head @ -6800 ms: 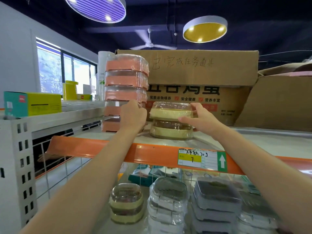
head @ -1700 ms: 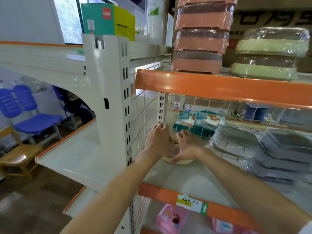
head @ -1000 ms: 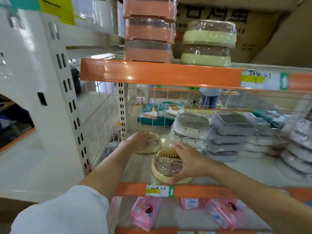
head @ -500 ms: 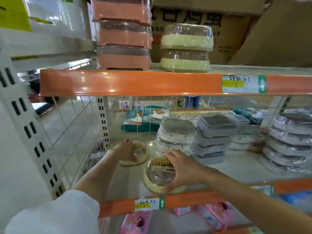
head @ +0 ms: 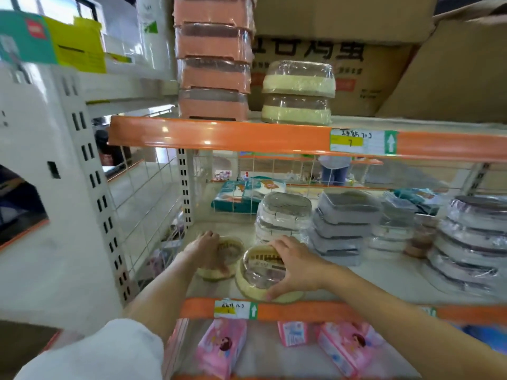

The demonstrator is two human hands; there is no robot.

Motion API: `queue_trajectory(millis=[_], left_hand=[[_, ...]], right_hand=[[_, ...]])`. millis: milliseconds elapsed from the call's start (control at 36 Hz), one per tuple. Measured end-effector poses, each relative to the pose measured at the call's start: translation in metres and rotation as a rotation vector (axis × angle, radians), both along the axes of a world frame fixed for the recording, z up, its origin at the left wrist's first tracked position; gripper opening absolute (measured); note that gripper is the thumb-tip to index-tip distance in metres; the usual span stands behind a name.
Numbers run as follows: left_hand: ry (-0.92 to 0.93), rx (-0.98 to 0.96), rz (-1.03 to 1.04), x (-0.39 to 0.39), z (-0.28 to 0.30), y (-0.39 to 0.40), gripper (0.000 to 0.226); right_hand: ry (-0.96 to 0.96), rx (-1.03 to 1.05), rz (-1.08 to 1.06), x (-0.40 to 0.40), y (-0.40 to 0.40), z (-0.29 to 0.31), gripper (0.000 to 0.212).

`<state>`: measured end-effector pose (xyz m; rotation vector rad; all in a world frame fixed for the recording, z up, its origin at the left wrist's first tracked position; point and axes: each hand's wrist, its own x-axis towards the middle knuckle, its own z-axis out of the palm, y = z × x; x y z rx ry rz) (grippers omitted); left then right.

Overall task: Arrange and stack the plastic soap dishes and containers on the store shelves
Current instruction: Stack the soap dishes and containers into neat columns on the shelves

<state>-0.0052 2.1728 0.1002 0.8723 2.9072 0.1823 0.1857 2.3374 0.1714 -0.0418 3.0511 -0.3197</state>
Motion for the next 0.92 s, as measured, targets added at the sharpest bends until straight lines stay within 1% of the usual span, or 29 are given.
queue_trajectory(millis=[139, 361, 417, 472, 500, 556, 639, 722, 806, 861, 917], left_hand=[[0.065, 0.148, 0.025, 0.03, 0.019, -0.01, 0.1], [0.056, 0.256, 0.058, 0.096, 0.055, -0.021, 0.099], [0.048, 0.302, 0.043, 0.116, 0.065, -0.024, 0.096], [0.056, 0.343, 0.001, 0.135, 0.078, -0.029, 0.101], [0.062, 0.348, 0.005, 0.143, 0.084, -0.031, 0.1], [0.091, 0.348, 0.032, 0.16, 0.098, -0.036, 0.092], [0.108, 0.38, 0.04, 0.182, 0.123, -0.042, 0.088], [0.122, 0.442, 0.015, 0.209, 0.149, -0.047, 0.069], [0.157, 0.504, -0.011, 0.226, 0.172, -0.05, 0.057], [0.204, 0.548, -0.018, 0.237, 0.187, -0.05, 0.056], [0.266, 0.592, -0.039, 0.243, 0.202, -0.051, 0.061]], right_hand=[[0.013, 0.021, -0.025, 0.027, 0.008, 0.002, 0.118], [0.038, -0.004, -0.022, 0.082, 0.022, 0.015, 0.124], [0.052, -0.003, -0.024, 0.094, 0.024, 0.022, 0.125], [0.057, -0.021, -0.017, 0.105, 0.026, 0.03, 0.125], [0.061, -0.025, -0.01, 0.111, 0.027, 0.035, 0.123], [0.084, -0.018, 0.008, 0.121, 0.028, 0.047, 0.12], [0.128, -0.008, 0.04, 0.135, 0.027, 0.068, 0.118], [0.202, -0.016, 0.061, 0.148, 0.026, 0.089, 0.107], [0.276, -0.027, 0.074, 0.159, 0.026, 0.108, 0.106], [0.296, -0.046, 0.069, 0.166, 0.025, 0.121, 0.108], [0.323, -0.057, 0.067, 0.169, 0.026, 0.133, 0.103]])
